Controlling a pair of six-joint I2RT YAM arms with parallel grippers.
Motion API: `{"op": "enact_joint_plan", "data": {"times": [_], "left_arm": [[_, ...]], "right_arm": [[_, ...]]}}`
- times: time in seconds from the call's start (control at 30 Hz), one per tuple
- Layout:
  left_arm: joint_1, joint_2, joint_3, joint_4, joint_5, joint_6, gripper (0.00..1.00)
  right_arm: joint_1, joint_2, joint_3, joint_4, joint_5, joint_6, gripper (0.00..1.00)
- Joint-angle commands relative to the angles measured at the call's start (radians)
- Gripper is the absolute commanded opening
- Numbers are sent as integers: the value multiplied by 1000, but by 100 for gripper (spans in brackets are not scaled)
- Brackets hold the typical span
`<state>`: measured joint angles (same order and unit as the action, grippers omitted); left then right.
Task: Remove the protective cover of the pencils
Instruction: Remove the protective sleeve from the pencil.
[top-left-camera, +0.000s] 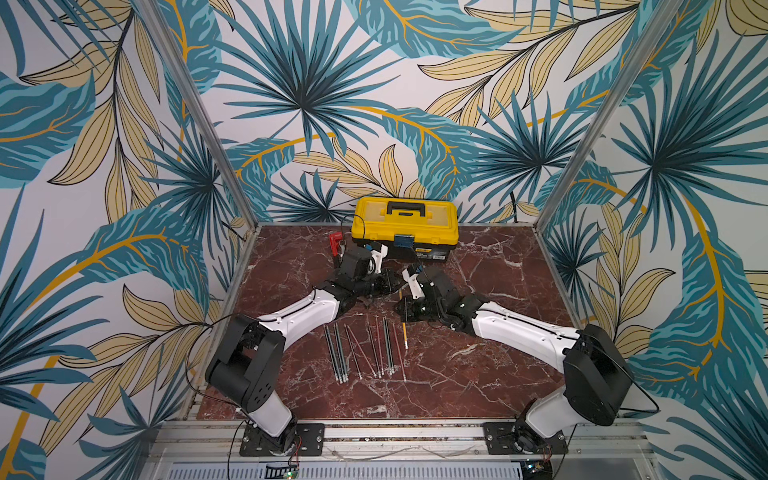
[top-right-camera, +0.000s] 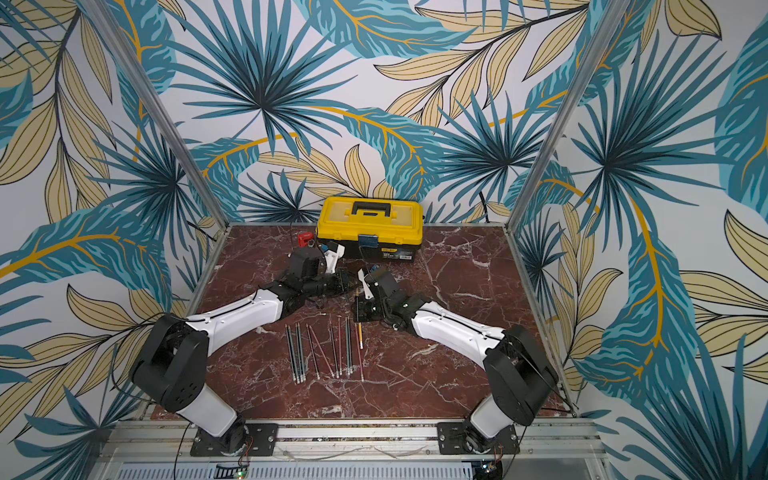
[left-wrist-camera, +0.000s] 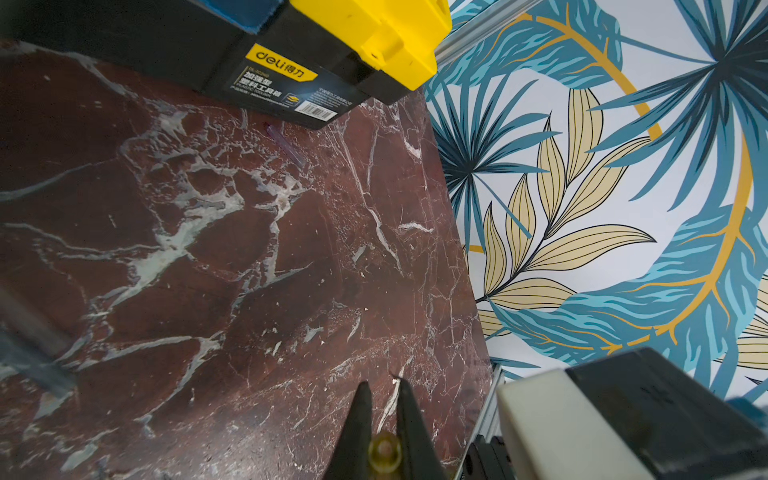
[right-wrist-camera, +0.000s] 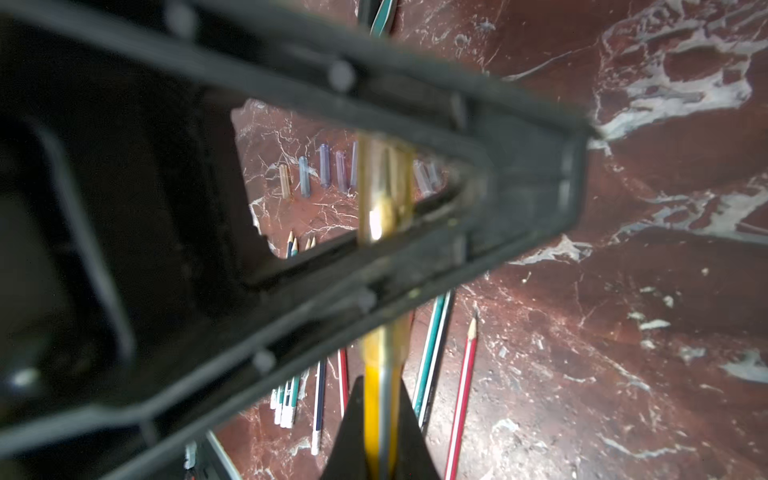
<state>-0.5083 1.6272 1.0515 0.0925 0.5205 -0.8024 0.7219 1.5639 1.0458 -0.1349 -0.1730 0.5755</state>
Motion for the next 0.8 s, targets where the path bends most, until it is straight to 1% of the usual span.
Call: {"op": "enact_joint_plan", "data": {"times": [0.0,0.3,0.37,0.6,0.77], "left_arm": [[-1,-2,-15,13,-11,6,7],[11,-29,-33,14,-31,11,6],[17,-30,-34,13,-33,9,5],[50,-38,-49,13,-43,5,4],[78,-36,-56,13,-43,1,4]], "right_arm": [[19,-19,-27,30,-21,1,0],[76,-69,-110,41,-5,13,0],[115,-81,-122,35,14,15,0],[173,-130,-186,38,56,32,0],[193,-166,-250,68,74,58,0]]}}
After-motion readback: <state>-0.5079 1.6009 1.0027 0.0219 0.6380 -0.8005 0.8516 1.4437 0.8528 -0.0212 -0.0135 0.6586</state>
